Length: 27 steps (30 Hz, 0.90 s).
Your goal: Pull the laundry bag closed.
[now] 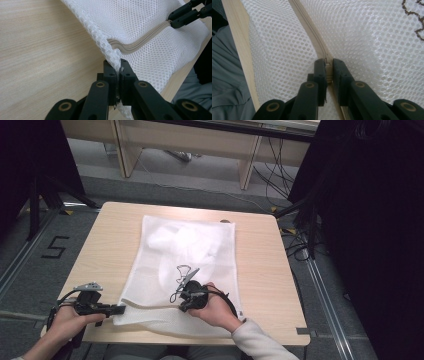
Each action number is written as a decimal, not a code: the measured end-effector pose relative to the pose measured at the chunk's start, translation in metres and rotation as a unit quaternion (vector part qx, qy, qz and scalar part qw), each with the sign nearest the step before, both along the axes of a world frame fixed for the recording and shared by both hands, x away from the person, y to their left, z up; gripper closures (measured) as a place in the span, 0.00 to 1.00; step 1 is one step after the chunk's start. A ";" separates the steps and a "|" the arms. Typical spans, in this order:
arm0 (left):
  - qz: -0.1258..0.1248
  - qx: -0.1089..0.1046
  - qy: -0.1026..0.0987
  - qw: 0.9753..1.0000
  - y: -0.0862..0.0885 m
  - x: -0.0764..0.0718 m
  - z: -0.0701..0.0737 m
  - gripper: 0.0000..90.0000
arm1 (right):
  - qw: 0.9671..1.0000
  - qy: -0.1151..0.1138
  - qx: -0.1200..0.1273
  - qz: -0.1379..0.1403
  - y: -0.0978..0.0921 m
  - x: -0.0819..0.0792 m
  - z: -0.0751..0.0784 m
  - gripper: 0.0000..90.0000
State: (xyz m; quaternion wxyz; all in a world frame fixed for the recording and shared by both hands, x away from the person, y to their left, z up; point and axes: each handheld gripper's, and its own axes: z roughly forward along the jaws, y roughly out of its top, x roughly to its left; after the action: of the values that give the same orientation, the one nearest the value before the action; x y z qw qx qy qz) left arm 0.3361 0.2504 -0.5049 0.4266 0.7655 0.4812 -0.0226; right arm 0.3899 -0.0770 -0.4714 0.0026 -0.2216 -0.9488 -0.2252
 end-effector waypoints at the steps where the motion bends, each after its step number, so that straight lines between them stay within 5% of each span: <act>1: -0.001 0.000 0.000 1.000 0.000 0.000 0.000 0.95 | 1.000 -0.001 0.001 -0.001 -0.001 0.000 0.000 0.92; 27: 0.000 0.001 -0.001 1.000 0.000 0.000 0.000 0.95 | 1.000 -0.003 0.003 -0.009 -0.010 0.000 0.004 0.92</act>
State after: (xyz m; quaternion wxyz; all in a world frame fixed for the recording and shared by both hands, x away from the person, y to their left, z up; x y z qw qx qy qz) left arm 0.3361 0.2505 -0.5048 0.4265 0.7660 0.4805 -0.0213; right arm 0.3895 -0.0870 -0.4676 -0.0012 -0.2293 -0.9461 -0.2289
